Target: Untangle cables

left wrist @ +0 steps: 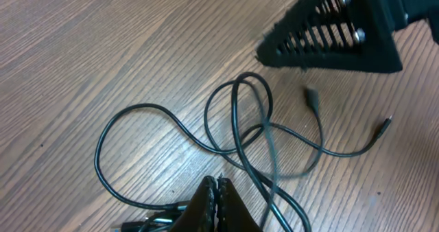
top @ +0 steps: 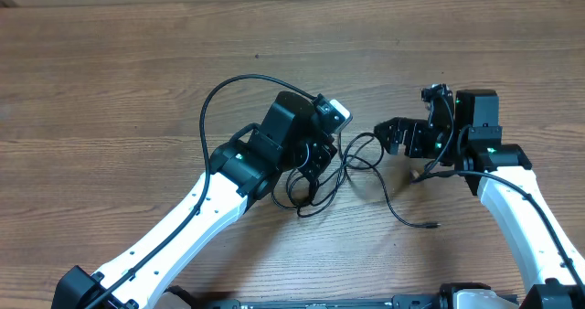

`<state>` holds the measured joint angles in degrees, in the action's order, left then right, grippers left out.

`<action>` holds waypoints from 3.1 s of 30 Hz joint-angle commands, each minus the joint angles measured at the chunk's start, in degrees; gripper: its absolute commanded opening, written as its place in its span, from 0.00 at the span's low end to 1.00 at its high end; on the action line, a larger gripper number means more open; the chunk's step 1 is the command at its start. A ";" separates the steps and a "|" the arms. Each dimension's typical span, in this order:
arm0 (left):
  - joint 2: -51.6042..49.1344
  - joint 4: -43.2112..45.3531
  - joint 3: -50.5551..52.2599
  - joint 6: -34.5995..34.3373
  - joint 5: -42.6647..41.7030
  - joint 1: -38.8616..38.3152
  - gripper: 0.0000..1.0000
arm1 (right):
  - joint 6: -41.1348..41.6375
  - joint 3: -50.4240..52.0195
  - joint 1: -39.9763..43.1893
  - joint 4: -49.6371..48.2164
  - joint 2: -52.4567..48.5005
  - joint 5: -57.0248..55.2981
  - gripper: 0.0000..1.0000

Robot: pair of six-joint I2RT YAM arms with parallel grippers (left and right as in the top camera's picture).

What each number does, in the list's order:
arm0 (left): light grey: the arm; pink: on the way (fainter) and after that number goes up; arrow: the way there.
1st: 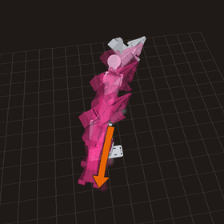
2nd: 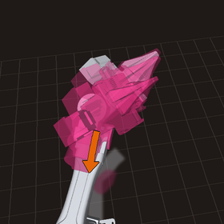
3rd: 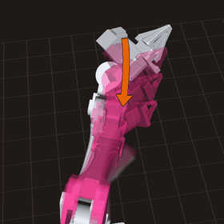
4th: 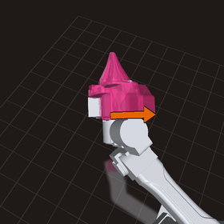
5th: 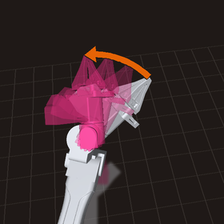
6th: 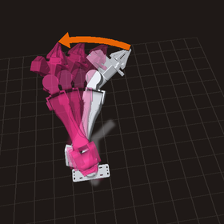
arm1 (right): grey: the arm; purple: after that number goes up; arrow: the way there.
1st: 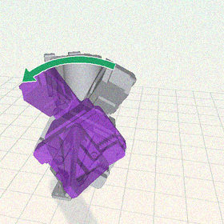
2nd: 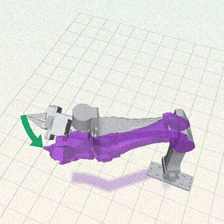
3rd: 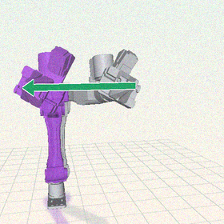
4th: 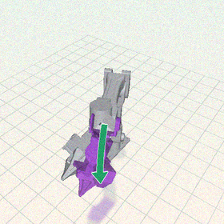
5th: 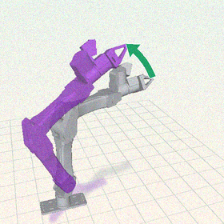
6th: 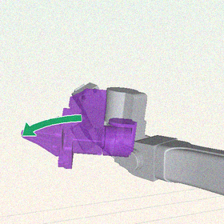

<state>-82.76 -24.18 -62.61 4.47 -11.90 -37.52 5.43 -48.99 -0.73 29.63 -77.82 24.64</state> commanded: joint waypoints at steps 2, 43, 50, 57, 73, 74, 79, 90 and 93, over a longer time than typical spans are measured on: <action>-0.07 0.42 -0.90 -0.39 0.37 -0.33 0.04 | 0.59 -1.36 0.17 3.19 1.55 -4.22 1.00; 12.55 -9.60 -1.90 -13.64 5.44 21.42 1.00 | 20.57 -5.42 -17.57 18.12 4.46 2.78 1.00; 12.52 -11.52 -1.90 -13.68 6.03 21.42 1.00 | 30.38 -4.02 -23.23 16.90 3.34 -4.13 1.00; 12.26 -12.96 -1.88 -13.70 5.92 21.38 0.99 | 38.18 -1.68 -28.57 7.96 -1.81 -3.82 1.00; 12.26 -14.82 -1.88 -13.73 5.90 21.38 1.00 | 42.99 -1.68 -34.93 3.63 -11.45 -12.11 0.51; 12.26 -14.84 -1.88 -13.73 5.92 21.38 1.00 | 42.97 -1.68 -34.93 3.63 -11.45 -12.22 0.35; 12.26 -15.10 -1.88 -13.73 5.81 21.38 1.00 | 42.71 -1.81 -34.75 3.61 -11.43 -12.15 0.04; 12.26 -15.02 -1.88 -12.09 -6.10 21.35 0.79 | 36.00 -9.94 -28.46 7.78 -4.00 -9.53 0.04; 12.26 -14.71 -1.88 -7.13 -13.57 21.35 0.78 | 36.02 -11.69 -26.49 7.69 -0.81 -8.15 0.04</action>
<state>-70.72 -39.31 -63.37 -7.94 -15.64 -16.45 43.33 -56.90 -28.95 37.71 -83.64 14.90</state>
